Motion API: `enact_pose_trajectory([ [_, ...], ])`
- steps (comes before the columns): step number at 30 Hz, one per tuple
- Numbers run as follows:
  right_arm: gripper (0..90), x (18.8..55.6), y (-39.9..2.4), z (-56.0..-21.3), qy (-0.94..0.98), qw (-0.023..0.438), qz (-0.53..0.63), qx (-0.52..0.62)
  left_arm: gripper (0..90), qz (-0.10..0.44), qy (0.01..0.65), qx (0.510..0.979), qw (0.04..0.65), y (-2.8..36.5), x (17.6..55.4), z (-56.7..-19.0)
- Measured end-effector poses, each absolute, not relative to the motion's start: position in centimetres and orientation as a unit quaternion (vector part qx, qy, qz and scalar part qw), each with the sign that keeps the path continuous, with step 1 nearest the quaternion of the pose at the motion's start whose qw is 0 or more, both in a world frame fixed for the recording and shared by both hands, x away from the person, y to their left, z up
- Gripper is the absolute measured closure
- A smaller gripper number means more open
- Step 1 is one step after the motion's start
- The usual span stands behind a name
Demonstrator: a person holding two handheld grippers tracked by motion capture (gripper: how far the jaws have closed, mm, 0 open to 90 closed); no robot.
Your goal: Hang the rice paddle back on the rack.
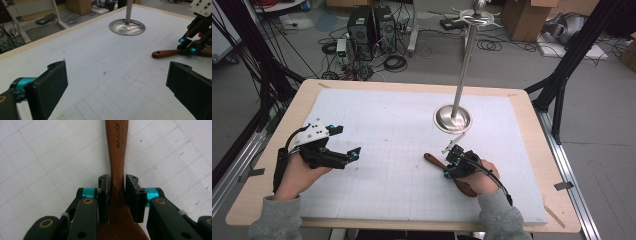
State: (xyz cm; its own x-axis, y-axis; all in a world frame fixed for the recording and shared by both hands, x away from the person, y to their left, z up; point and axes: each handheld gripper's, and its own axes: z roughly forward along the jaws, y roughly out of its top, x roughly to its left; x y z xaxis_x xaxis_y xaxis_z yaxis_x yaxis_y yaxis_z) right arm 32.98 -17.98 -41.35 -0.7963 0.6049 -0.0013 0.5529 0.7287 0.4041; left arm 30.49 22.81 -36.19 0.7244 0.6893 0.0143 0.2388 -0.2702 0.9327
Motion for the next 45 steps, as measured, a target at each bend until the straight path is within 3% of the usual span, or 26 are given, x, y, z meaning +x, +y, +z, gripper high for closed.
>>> enact_pose_trajectory([
  [19,75.1,33.3,-18.6,-41.0,0.917,0.049,0.224,0.327,4.3,0.214,0.305,0.767,0.522,23.0,30.6,-36.2],
  [45,75.7,32.5,-22.5,-37.6,0.883,0.106,0.319,0.327,4.3,0.222,0.309,0.756,0.532,23.3,30.7,-35.7],
])
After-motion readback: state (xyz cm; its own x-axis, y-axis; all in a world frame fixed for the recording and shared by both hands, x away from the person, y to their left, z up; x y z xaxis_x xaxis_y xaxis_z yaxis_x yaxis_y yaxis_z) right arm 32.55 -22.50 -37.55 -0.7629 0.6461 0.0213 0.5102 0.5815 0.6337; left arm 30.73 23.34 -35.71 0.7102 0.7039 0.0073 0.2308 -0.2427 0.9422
